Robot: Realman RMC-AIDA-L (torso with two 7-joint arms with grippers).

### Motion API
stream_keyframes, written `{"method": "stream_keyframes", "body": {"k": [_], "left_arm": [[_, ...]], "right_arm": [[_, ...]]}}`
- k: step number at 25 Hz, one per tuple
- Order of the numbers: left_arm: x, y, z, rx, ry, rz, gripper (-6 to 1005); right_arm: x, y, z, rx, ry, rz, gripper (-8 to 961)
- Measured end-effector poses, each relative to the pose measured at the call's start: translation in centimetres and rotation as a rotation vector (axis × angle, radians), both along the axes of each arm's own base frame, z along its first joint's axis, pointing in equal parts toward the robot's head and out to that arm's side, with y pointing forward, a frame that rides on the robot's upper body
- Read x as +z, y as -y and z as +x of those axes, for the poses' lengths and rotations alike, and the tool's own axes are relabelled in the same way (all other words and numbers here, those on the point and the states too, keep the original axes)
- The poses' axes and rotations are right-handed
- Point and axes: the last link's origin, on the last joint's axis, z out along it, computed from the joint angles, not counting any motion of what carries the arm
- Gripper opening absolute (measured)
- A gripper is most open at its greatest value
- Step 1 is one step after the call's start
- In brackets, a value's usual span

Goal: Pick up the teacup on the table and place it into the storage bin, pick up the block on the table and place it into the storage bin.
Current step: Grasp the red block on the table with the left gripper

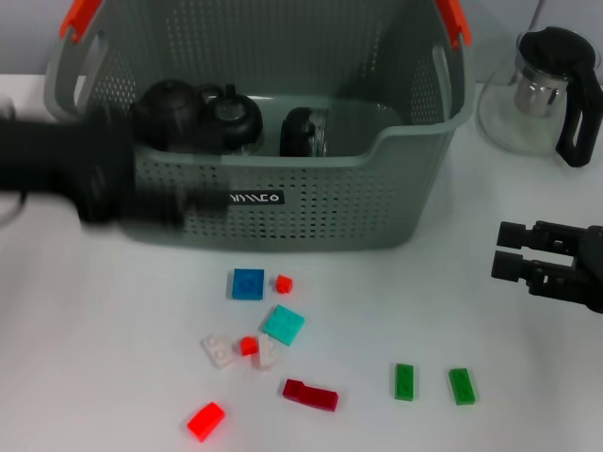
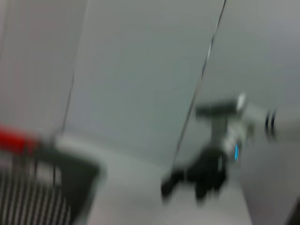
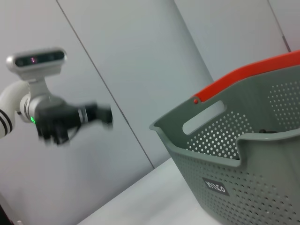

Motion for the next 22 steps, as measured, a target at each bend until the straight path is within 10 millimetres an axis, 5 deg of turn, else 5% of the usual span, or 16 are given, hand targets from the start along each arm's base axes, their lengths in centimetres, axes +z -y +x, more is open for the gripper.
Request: {"method": "stream_keyframes", "body": {"k": [13,22], "left_arm": [[-3.7,1.7,-2.8,0.08,-0.648,-0.187,705],[-6.5,2.3,-2.4,0.162,-0.753,-0.359,705]], "right_arm": [[-0.1,-0.1,0.0,-0.004,0.004,-0.001,673],[-0.1,-0.2,0.0,-0.003,0.004,0.003,673]]}}
